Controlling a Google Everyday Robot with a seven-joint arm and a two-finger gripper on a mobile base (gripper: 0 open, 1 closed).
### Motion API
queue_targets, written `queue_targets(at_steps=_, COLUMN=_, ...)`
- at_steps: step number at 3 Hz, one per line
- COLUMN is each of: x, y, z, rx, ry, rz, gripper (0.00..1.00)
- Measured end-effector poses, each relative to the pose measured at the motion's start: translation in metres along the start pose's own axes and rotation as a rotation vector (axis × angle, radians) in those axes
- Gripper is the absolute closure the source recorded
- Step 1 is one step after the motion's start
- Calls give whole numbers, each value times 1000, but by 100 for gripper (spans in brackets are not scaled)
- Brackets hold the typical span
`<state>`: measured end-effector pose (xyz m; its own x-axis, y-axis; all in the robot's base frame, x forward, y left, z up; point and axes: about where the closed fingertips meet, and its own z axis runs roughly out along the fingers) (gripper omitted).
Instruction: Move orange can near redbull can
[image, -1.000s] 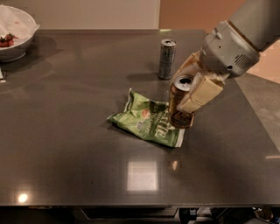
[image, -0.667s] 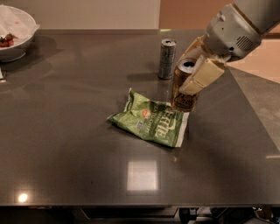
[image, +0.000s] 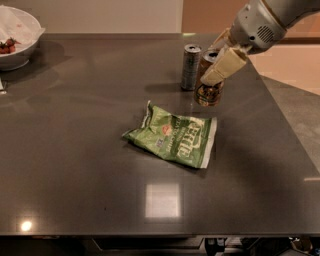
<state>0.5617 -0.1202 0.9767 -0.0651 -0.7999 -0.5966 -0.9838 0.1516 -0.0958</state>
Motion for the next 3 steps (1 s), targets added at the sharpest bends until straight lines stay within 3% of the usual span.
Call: queue_targets(at_steps=3, x=43, y=-76, z=39, rx=86, ry=-29, rz=191, gripper=100)
